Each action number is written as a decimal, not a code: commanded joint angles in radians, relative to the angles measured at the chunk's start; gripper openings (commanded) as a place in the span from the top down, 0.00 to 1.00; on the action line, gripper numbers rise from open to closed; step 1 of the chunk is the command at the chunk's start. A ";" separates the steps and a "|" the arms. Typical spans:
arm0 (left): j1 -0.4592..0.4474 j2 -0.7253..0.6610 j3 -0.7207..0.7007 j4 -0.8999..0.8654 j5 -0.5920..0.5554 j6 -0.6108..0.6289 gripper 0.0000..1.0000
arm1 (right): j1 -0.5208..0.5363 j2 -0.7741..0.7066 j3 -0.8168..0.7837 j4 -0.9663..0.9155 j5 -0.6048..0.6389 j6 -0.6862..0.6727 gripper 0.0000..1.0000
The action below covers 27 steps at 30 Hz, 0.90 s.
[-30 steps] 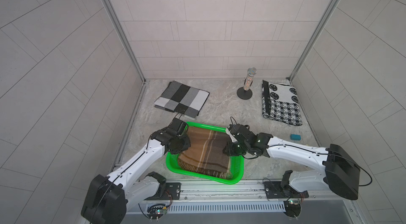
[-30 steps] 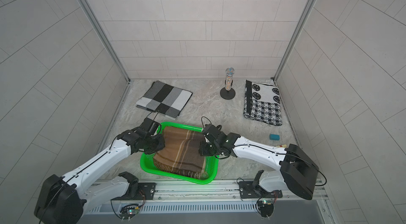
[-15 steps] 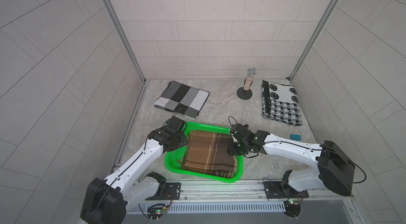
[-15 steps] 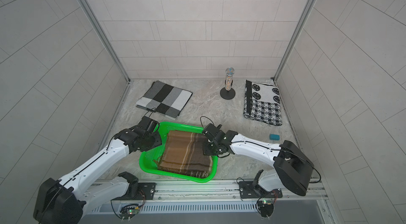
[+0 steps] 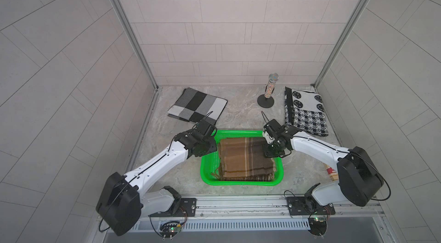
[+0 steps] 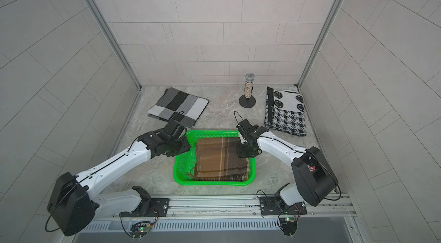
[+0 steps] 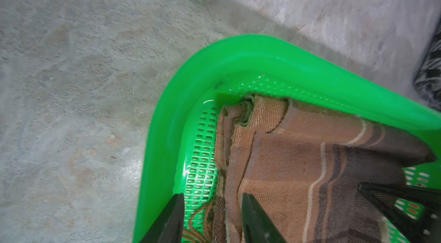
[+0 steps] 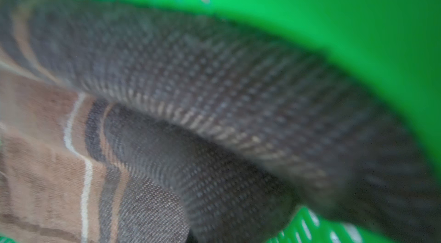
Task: Put the folded scarf in the basket
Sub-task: Place the scarf in the basket.
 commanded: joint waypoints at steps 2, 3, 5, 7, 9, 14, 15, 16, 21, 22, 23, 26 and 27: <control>-0.047 0.092 0.018 -0.004 -0.017 -0.023 0.55 | 0.007 0.018 -0.027 -0.113 0.012 0.003 1.00; -0.062 0.110 0.016 0.009 -0.013 -0.027 0.55 | 0.014 0.016 -0.026 -0.113 0.012 0.012 1.00; -0.088 0.136 0.010 0.045 -0.009 -0.041 0.55 | 0.034 0.020 -0.027 -0.111 0.012 0.025 1.00; -0.114 0.159 0.019 0.067 -0.021 -0.051 0.55 | 0.055 0.040 -0.025 -0.104 0.012 0.031 1.00; -0.130 0.179 0.029 0.076 -0.032 -0.058 0.56 | 0.065 0.069 -0.025 -0.092 0.013 0.031 1.00; -0.154 0.202 0.029 0.106 -0.031 -0.075 0.59 | 0.082 0.107 -0.021 -0.069 -0.003 0.023 1.00; -0.160 0.210 0.030 0.108 -0.029 -0.076 0.60 | 0.081 0.110 -0.020 -0.067 -0.010 0.019 1.00; -0.165 0.220 0.029 0.110 -0.030 -0.076 0.60 | 0.082 0.112 -0.015 -0.069 -0.016 0.018 1.00; -0.188 0.285 0.033 0.085 -0.063 -0.064 0.56 | 0.082 0.088 -0.014 -0.074 -0.007 0.032 0.92; -0.188 0.293 0.030 0.073 -0.077 -0.061 0.53 | 0.082 0.074 -0.017 -0.075 0.001 0.039 0.85; -0.188 0.295 0.024 0.073 -0.085 -0.062 0.52 | 0.082 0.060 -0.020 -0.075 0.008 0.047 0.78; -0.188 0.299 -0.003 0.103 -0.091 -0.067 0.49 | 0.083 0.013 -0.023 -0.082 0.030 0.068 0.61; -0.188 0.310 -0.003 0.107 -0.087 -0.065 0.51 | 0.082 -0.002 -0.021 -0.088 0.038 0.075 0.58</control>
